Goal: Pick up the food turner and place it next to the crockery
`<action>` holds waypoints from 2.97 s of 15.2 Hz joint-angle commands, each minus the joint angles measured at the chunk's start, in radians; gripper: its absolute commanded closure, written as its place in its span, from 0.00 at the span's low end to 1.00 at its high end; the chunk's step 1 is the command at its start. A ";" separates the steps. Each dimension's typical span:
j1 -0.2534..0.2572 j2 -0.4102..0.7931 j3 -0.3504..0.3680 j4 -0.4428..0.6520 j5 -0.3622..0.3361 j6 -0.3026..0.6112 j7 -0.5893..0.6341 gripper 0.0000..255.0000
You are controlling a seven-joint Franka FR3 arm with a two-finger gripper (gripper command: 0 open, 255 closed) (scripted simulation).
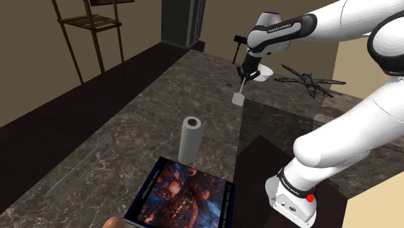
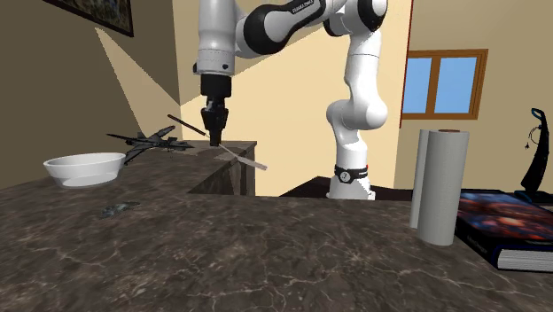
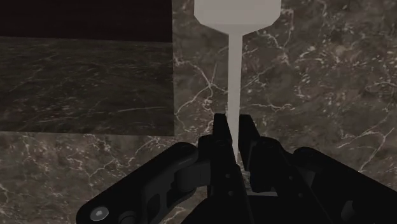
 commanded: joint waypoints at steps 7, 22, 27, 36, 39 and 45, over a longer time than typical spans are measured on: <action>-0.055 0.245 -0.057 0.299 -0.020 -0.051 -0.104 1.00; -0.136 0.806 -0.103 1.114 -0.012 -0.301 -0.249 1.00; -0.136 0.812 -0.104 1.057 -0.013 -0.238 -0.247 1.00; -0.137 0.839 -0.104 0.981 -0.015 -0.135 -0.244 1.00; -0.137 0.852 -0.105 0.962 -0.015 -0.103 -0.242 1.00; -0.137 0.884 -0.105 0.934 -0.017 -0.043 -0.240 1.00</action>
